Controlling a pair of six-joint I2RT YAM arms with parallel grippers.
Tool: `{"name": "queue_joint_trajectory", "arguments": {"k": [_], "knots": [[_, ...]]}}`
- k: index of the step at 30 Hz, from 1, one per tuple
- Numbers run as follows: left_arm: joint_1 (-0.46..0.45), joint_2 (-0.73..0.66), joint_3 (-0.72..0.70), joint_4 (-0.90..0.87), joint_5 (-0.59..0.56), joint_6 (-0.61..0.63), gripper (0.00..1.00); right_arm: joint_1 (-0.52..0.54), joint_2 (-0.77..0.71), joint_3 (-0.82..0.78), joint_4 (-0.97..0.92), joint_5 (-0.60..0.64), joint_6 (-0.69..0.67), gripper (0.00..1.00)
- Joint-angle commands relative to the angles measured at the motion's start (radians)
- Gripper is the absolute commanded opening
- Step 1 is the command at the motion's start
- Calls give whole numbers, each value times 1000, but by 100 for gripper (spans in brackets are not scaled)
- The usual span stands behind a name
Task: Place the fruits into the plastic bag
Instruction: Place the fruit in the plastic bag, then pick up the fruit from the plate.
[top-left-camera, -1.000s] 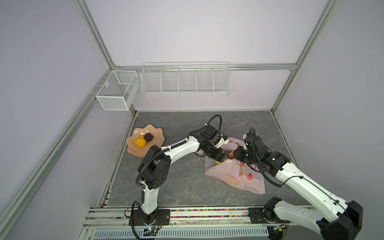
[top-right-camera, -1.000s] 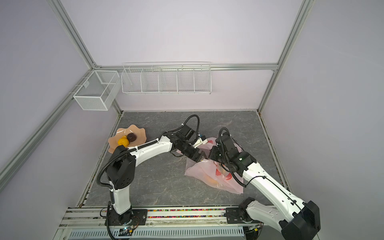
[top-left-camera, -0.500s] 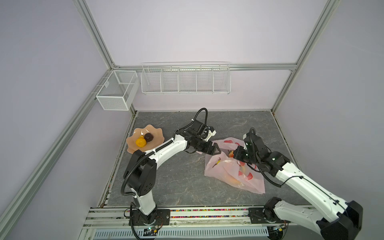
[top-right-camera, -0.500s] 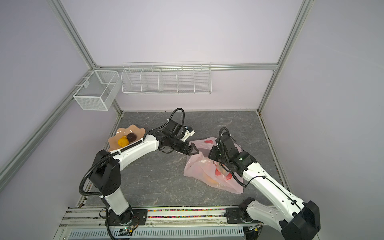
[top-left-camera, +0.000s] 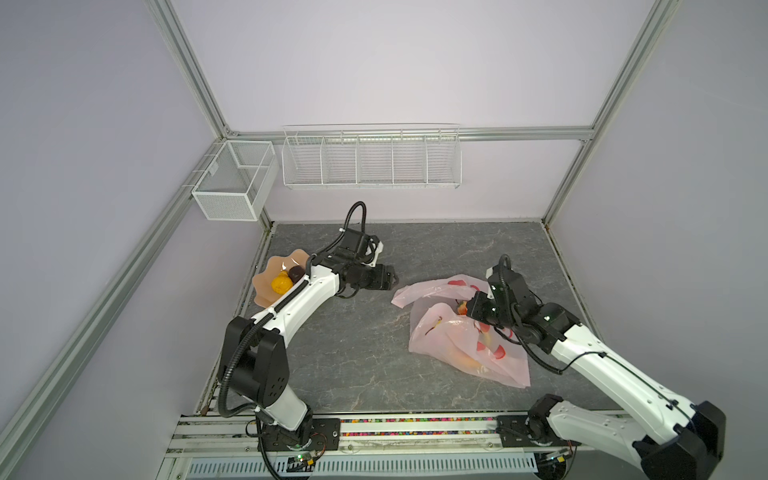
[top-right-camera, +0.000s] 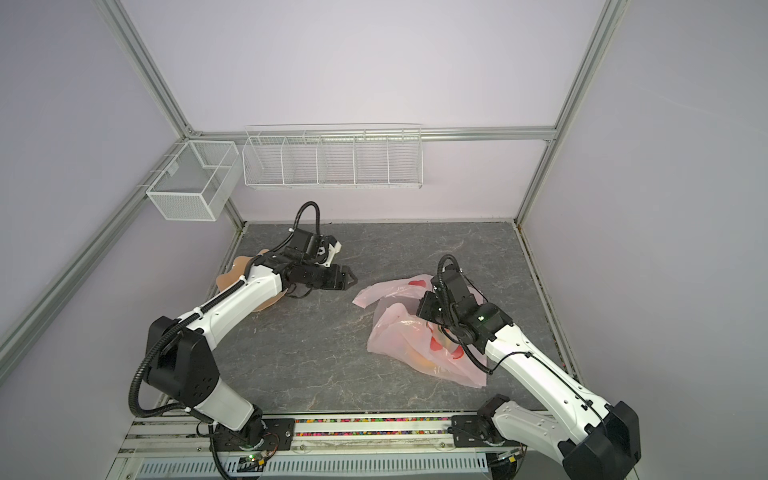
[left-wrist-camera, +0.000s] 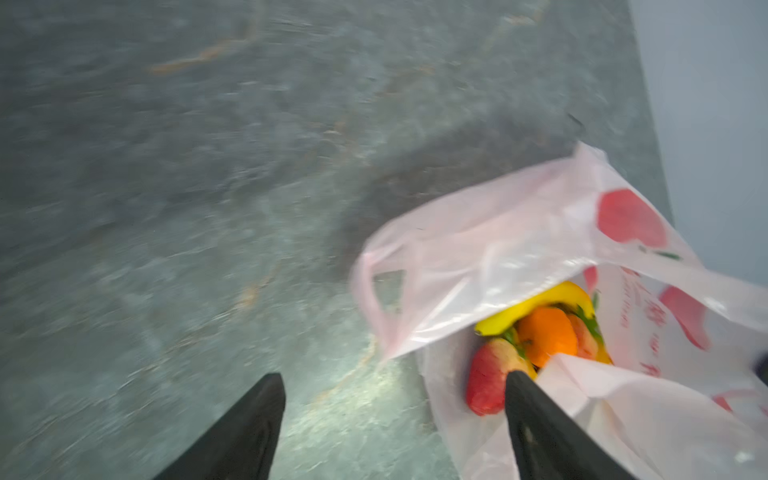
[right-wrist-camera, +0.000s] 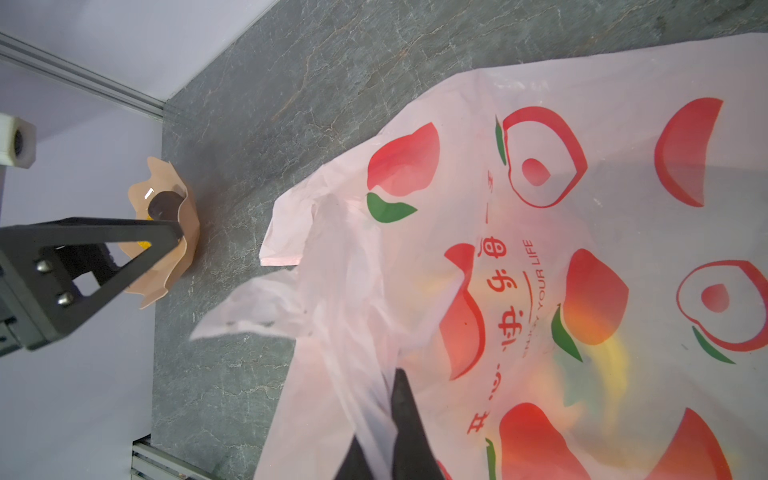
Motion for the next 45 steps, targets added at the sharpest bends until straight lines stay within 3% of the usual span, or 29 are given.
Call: {"name": "queue_joint_trajectory", "arguments": {"k": [1,9,15,28,45], "knots": [[81,-34,-4,-111,-244,-60,83,1,9,-6,14,-1,-8,6],[306,-22,-18,-163,-361,-50,80,0,17,1,14,-3,-11,6],[403,37,3,-154,-397,-6,80,-1,16,-1,11,-2,-10,6],[484,205,110,-76,-383,-37,74,0,7,0,-4,11,-2,6],[513,391,273,-26,-316,-30,70,0,15,1,-8,12,13,6]]}}
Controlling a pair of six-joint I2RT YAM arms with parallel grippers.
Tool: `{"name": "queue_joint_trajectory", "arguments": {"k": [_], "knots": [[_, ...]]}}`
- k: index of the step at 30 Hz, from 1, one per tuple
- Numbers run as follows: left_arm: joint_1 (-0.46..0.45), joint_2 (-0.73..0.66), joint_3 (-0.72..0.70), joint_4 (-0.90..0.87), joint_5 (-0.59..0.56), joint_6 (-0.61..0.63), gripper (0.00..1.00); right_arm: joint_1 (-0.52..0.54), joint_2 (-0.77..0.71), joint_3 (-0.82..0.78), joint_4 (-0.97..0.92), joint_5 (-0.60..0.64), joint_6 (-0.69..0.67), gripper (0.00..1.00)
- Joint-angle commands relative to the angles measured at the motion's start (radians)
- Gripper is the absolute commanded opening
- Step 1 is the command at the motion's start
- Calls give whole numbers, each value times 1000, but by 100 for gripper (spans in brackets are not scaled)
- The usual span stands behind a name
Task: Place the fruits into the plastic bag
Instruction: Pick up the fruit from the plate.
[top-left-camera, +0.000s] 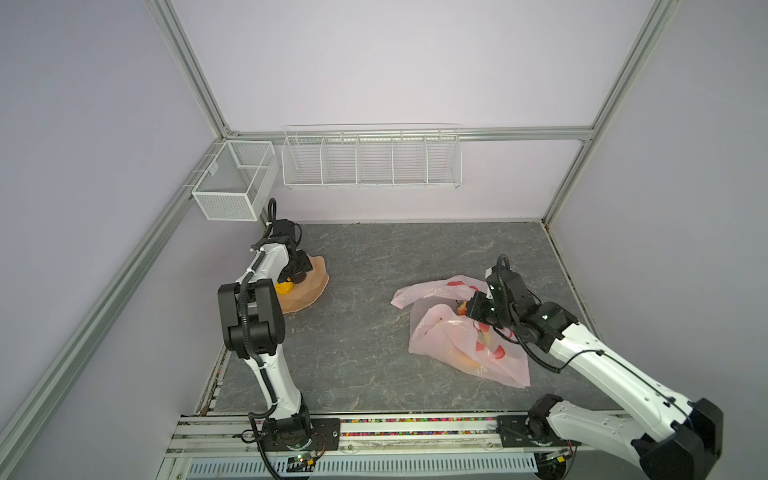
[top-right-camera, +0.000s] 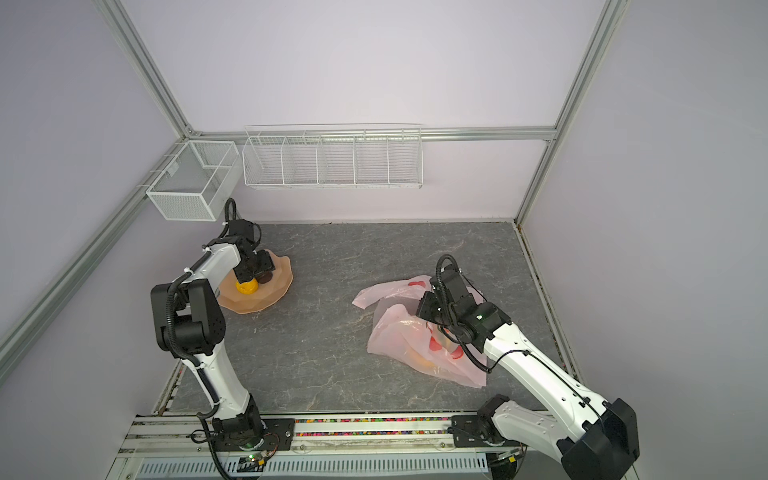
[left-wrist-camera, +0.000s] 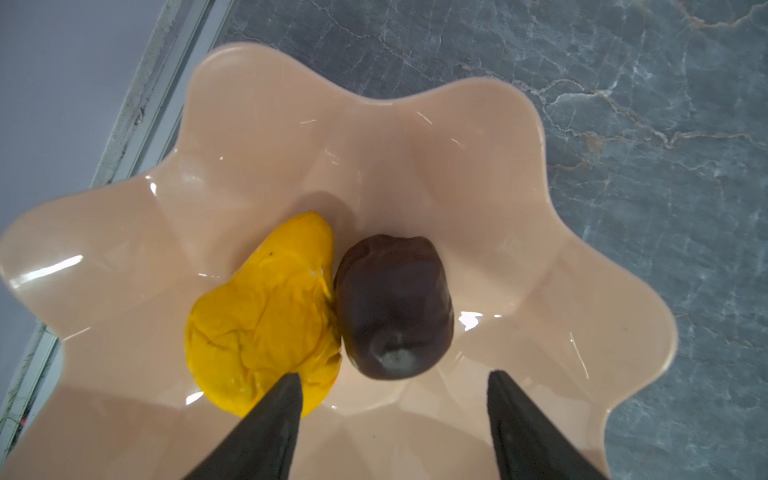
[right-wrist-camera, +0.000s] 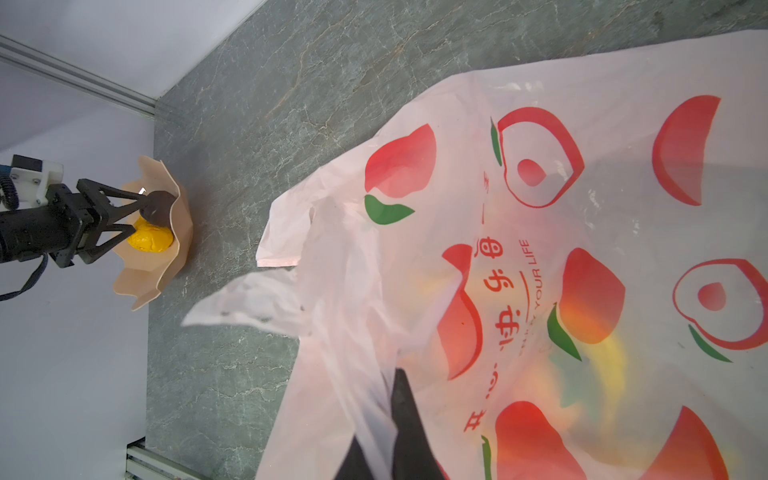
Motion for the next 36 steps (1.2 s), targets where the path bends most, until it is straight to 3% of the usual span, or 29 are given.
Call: {"name": "queue_joint_trajectory", "arguments": {"k": [1,24,30,36], "knots": [[9,30,41,22,26,-13,70,-1,2,0,-8,10,13,6],[9,122,53,11,-27,-21,62,0,10,13,-16,4,6,6],[9,126,54,9,-31,-11,57,-1,9,13,-20,7,2,6],[9,109,51,12,-15,20,45,0,21,21,-18,5,-1,6]]}}
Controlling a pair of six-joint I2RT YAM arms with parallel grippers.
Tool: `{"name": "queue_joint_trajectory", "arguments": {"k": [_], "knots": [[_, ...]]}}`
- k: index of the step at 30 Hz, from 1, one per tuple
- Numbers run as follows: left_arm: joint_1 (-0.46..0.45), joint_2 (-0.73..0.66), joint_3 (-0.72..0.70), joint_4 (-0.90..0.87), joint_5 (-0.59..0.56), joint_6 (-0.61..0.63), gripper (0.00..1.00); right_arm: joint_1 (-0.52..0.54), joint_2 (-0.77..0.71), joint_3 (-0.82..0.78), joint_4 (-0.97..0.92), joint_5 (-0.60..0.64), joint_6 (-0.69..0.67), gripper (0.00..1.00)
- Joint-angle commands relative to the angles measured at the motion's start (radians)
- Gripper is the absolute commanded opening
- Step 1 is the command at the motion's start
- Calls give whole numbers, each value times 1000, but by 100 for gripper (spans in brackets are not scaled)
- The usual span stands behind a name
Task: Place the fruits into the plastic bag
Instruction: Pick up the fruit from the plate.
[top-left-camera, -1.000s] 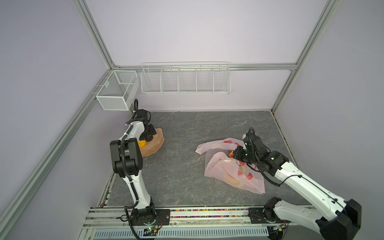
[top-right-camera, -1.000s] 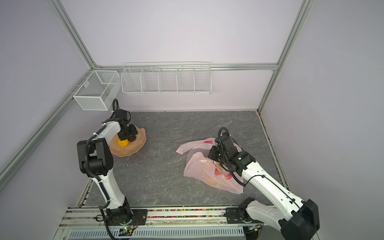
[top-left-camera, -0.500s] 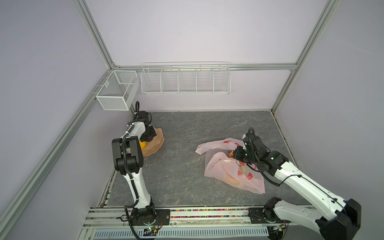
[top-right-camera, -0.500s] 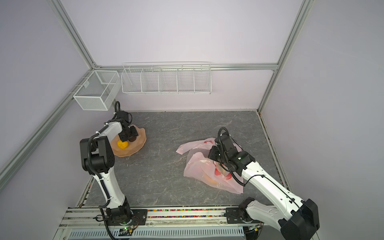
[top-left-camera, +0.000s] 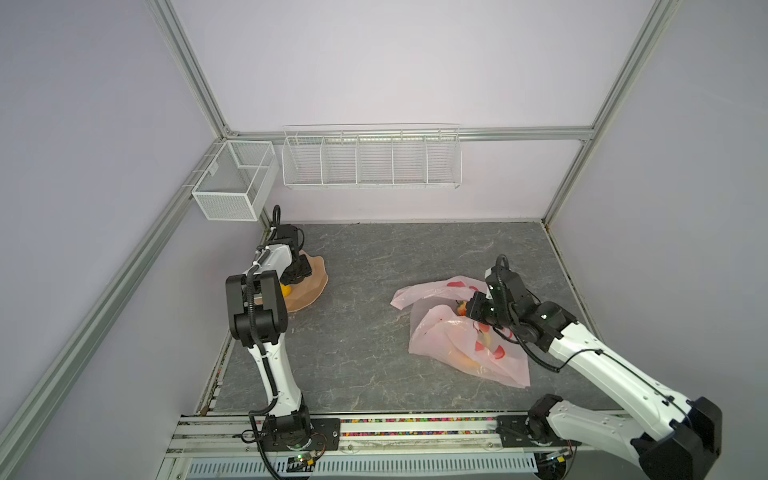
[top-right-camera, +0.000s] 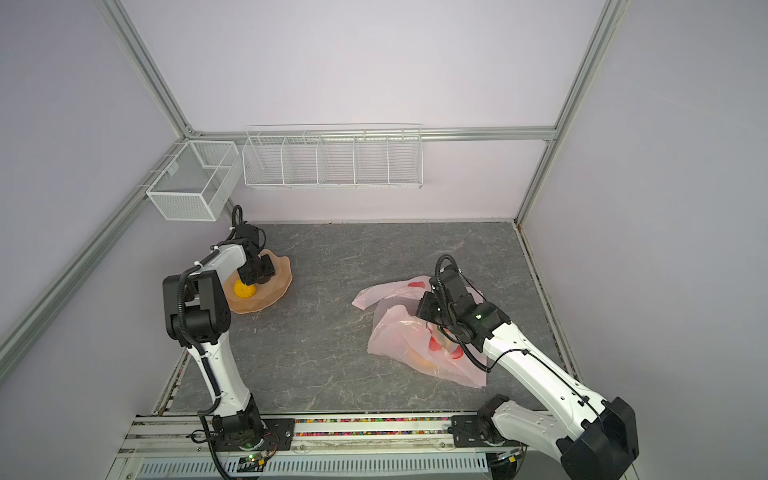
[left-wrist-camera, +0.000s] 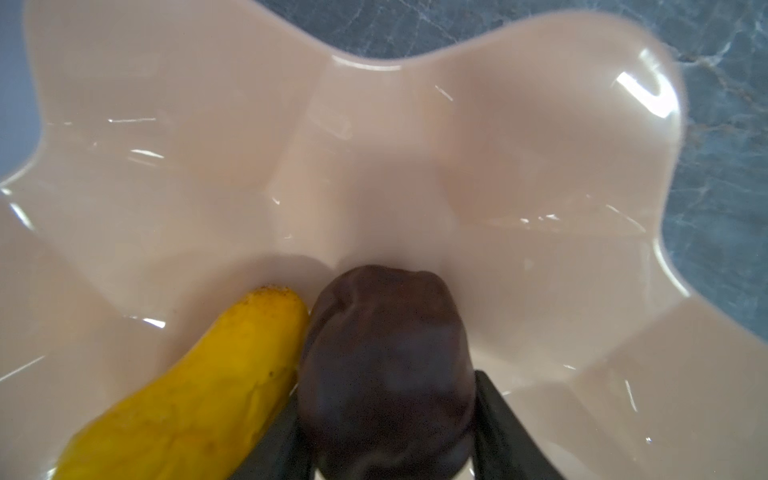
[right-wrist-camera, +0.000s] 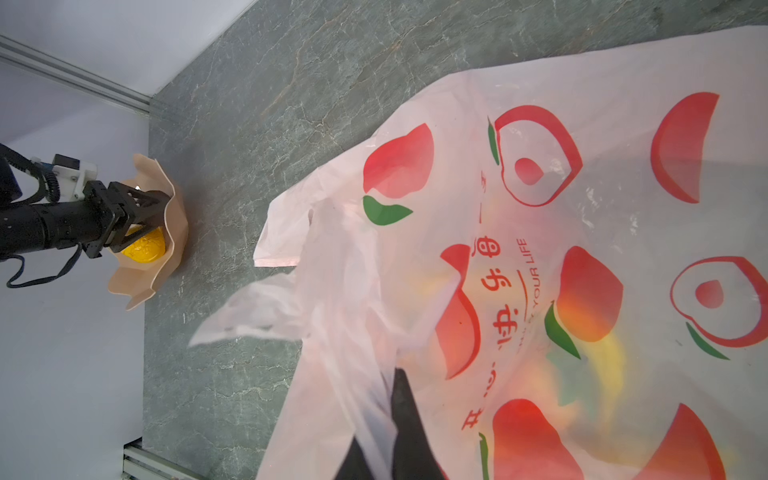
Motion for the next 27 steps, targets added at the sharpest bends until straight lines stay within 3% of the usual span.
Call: {"name": "queue_joint_trajectory", "arguments": {"k": [1,11,16,20,27], "knots": [[6,-8,17,-5,0,20,44,0,17,25,-15,4,-3,6],[-39,-170,-130,91,107,119,34,0,25,28,-9,6,-4,6],[-83,-267,-220,138,158,168,32,-1,31,30,-4,3,-4,6],[-102,-343,-281,166,280,226,32,-1,32,30,-2,3,-4,6],[-135,-473,-355,167,349,266,30,-1,28,30,-2,3,-6,6]]}}
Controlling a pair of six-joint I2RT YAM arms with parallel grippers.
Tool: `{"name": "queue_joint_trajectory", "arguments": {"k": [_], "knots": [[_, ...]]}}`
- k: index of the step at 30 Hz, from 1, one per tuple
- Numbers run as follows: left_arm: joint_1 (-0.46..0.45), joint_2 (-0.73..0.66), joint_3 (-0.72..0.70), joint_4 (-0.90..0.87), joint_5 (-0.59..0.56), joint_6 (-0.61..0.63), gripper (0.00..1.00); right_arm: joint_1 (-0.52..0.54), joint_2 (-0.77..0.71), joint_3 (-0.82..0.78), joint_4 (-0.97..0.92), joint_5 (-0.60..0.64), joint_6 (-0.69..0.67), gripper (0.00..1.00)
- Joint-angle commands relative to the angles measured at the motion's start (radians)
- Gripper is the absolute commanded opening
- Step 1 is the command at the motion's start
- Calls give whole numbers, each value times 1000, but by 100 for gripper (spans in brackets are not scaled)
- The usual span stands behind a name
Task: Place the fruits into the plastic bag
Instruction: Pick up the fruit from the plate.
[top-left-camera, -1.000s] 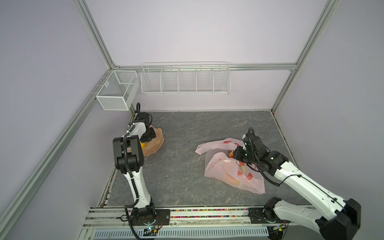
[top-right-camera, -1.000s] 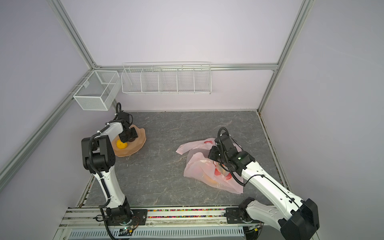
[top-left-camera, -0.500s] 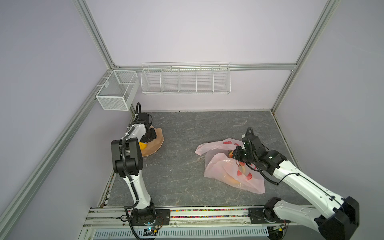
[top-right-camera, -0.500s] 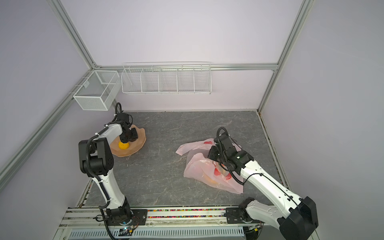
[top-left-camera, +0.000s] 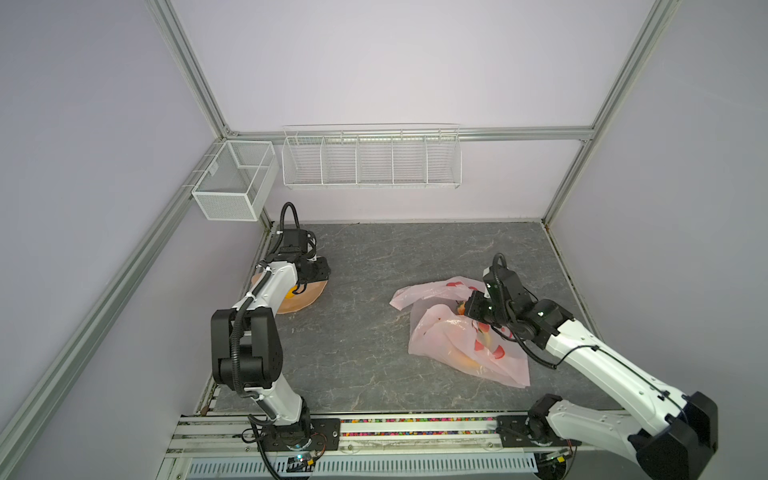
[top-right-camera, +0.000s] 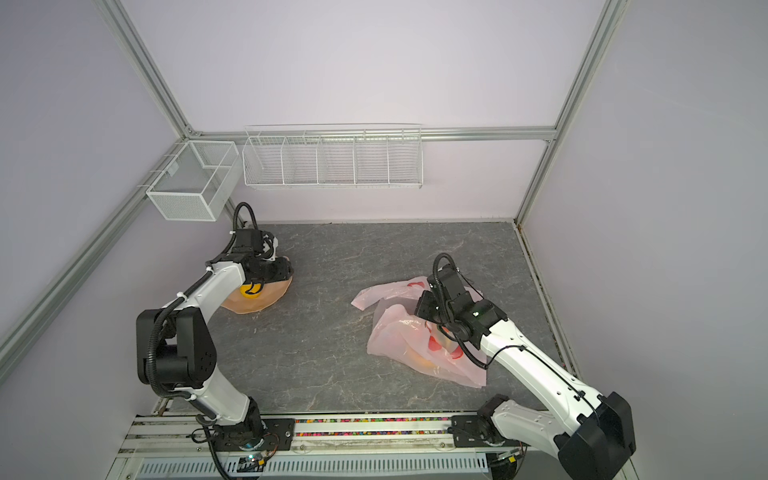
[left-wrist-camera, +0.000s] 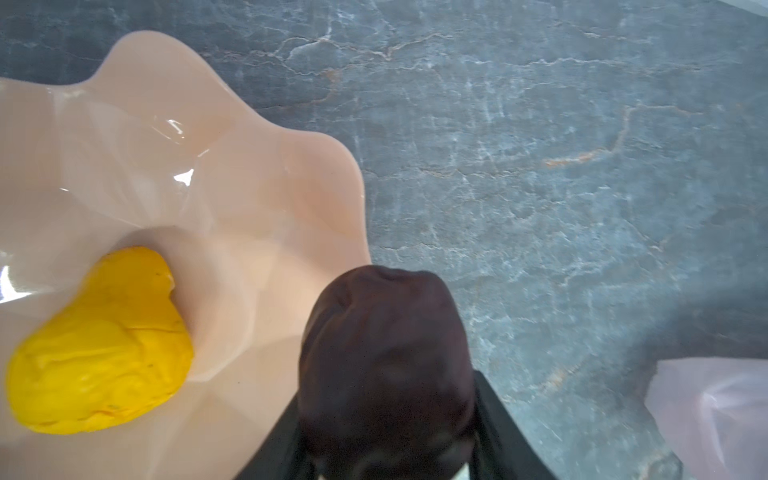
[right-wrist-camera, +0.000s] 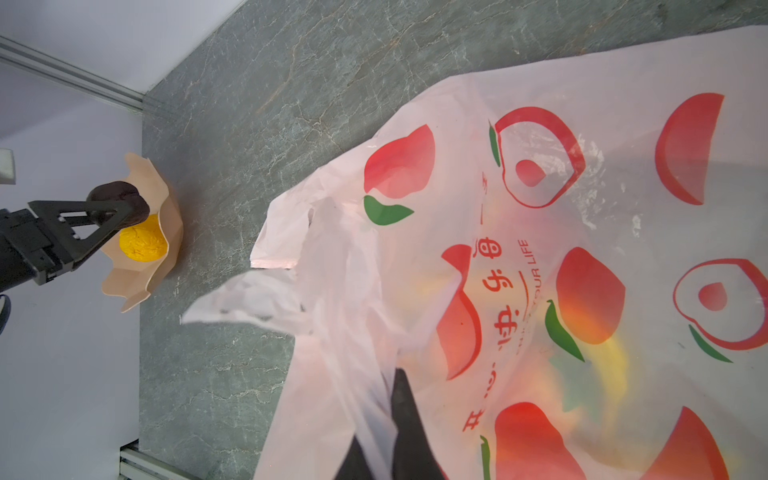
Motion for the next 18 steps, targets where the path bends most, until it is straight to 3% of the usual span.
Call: {"name": "queue_joint_trajectory", "arguments": {"k": [1,8,10,18], "knots": [[-21,-71,-21,7,76,54,30,0,2,17,-2,3,-6,6],[-94,-179,-44,-104,171,163,29,0,5,19,4,-1,-9,6],[-143,-201,-53,-131,153,190,29,-1,6,19,4,-3,-10,6],[-169,-251,-102,-94,117,94,28,0,6,19,5,-8,-16,6]]}}
